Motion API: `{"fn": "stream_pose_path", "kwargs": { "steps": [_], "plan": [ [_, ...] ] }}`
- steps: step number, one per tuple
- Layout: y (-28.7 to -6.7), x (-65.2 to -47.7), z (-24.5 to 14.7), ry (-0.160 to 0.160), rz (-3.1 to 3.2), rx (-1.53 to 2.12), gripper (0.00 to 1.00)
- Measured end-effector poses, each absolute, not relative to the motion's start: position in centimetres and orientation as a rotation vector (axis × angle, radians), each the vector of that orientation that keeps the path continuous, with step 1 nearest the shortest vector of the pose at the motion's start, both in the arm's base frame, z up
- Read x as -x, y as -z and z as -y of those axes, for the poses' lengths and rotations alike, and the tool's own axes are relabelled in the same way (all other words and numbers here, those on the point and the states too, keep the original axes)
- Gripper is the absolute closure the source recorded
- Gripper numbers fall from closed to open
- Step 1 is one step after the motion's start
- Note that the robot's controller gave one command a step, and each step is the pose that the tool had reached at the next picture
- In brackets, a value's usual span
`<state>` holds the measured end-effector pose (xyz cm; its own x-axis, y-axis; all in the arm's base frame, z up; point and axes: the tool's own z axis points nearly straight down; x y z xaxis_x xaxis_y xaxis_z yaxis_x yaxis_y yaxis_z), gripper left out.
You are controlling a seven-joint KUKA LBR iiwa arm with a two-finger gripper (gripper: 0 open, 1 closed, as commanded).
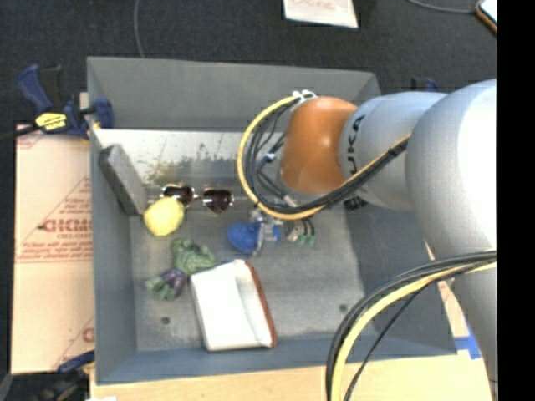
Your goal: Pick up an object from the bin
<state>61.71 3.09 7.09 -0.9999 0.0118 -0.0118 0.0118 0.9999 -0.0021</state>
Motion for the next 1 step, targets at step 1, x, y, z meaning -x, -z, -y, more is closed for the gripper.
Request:
{"fn": "stream_pose_path", "kwargs": {
  "steps": [1],
  "plan": [
    [-7.09, -61.71, -3.08, 0.004, -3.13, -0.018, 1.0]
  ]
}}
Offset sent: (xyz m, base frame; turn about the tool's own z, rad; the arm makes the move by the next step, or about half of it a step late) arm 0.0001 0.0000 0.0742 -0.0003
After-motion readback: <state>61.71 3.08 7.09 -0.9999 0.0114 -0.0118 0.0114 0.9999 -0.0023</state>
